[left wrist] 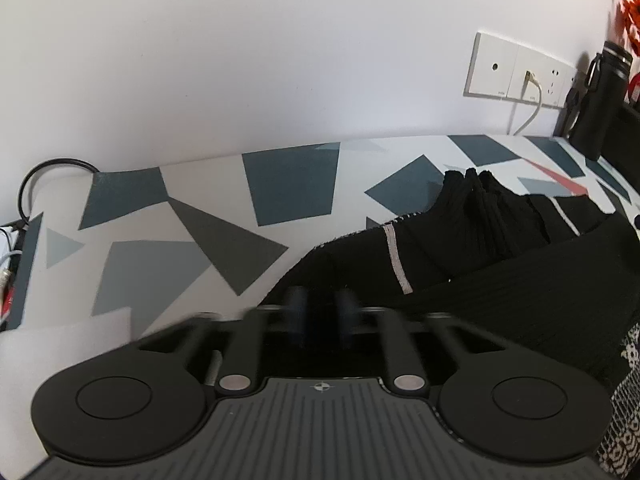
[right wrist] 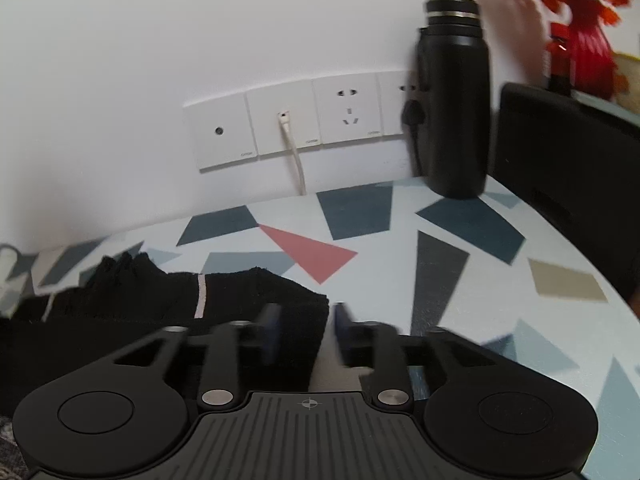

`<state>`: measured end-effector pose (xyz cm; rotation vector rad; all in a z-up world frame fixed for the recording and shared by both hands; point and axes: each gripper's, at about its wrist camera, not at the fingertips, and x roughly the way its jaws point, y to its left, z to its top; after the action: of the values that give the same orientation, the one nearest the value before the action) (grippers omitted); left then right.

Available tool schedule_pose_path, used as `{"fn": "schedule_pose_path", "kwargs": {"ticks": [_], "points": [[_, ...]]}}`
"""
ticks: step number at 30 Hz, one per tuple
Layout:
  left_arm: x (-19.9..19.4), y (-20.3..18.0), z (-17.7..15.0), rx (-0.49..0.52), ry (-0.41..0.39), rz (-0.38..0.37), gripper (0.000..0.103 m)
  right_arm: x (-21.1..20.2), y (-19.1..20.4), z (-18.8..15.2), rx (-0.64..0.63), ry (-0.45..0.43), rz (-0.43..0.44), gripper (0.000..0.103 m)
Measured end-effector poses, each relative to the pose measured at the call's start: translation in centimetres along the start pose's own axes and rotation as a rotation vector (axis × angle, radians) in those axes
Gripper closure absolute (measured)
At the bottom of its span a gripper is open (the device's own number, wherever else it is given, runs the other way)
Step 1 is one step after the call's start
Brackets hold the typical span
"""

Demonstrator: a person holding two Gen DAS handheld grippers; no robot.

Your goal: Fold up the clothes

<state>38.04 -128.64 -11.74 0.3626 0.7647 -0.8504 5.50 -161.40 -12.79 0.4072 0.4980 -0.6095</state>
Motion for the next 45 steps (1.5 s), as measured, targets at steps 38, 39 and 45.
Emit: {"fn": "schedule_pose_path", "kwargs": {"ticks": [38,39,45], "points": [[-8.0,0.6,-11.7,-0.122,0.102,-0.005,0.0,-10.5,4.4,-10.0,0.051,0.162,-0.213,0.001],[-8.0,0.5,-11.8,-0.122,0.097,-0.003,0.0,-10.5,4.3,-10.3,0.048,0.167,-0.225,0.001],[-8.1,0.3,-12.1,-0.13,0.08,0.012,0.0,-10.1,3.9,-11.5,0.056,0.18,-0.228,0.001]]}}
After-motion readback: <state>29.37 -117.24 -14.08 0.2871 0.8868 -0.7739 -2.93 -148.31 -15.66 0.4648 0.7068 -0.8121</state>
